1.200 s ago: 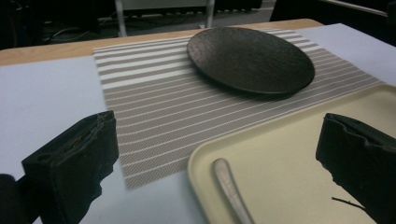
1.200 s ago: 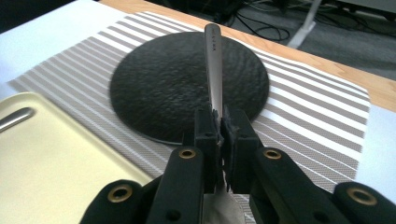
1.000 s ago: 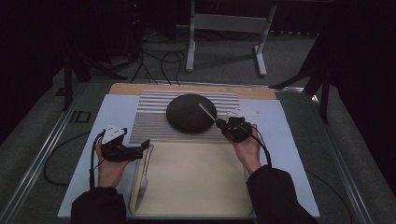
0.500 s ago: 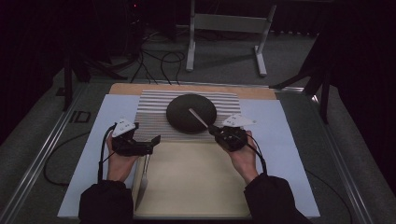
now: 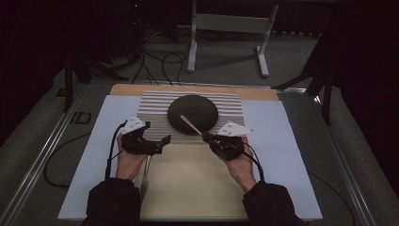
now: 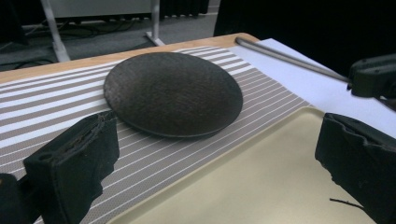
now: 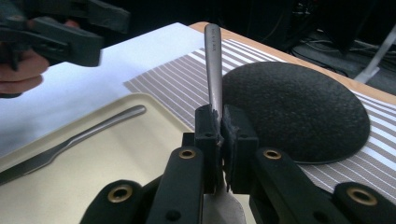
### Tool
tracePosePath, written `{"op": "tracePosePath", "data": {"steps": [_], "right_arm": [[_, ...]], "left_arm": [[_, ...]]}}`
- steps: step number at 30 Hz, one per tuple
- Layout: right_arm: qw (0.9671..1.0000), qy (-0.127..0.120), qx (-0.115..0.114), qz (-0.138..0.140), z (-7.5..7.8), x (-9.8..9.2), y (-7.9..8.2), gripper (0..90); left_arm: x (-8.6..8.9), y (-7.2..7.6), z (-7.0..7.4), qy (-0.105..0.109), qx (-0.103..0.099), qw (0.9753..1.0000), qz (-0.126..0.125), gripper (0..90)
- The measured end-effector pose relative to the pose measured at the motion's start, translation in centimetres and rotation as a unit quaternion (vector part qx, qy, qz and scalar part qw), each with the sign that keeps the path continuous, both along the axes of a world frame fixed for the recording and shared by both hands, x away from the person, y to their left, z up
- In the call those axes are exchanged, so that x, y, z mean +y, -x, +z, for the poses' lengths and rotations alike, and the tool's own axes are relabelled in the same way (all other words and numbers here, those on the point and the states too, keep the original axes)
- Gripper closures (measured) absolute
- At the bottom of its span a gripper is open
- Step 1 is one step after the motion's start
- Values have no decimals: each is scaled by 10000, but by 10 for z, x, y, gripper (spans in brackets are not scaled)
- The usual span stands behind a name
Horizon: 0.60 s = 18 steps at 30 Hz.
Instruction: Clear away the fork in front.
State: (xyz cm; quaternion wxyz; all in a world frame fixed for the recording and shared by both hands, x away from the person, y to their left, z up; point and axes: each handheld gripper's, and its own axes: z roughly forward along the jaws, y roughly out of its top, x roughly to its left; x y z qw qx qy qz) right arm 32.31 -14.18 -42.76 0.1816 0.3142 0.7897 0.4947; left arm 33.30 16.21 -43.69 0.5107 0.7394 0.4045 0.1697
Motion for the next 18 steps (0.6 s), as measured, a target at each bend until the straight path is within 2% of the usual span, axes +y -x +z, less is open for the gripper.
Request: {"op": "tracePosePath", "data": {"steps": [8,11,18], "right_arm": [[9999,-94,-7,128,-1,10,6,859],[9997,-110,-63,205,-1,16,9,859],[9994,-147,-127,285,0,23,11,859]], "left_arm": [[-9,-4,4,131,72,9998,-90,16],[-15,-7,7,305,139,9993,-173,29],[-24,-9,9,358,199,9988,-266,51]]}}
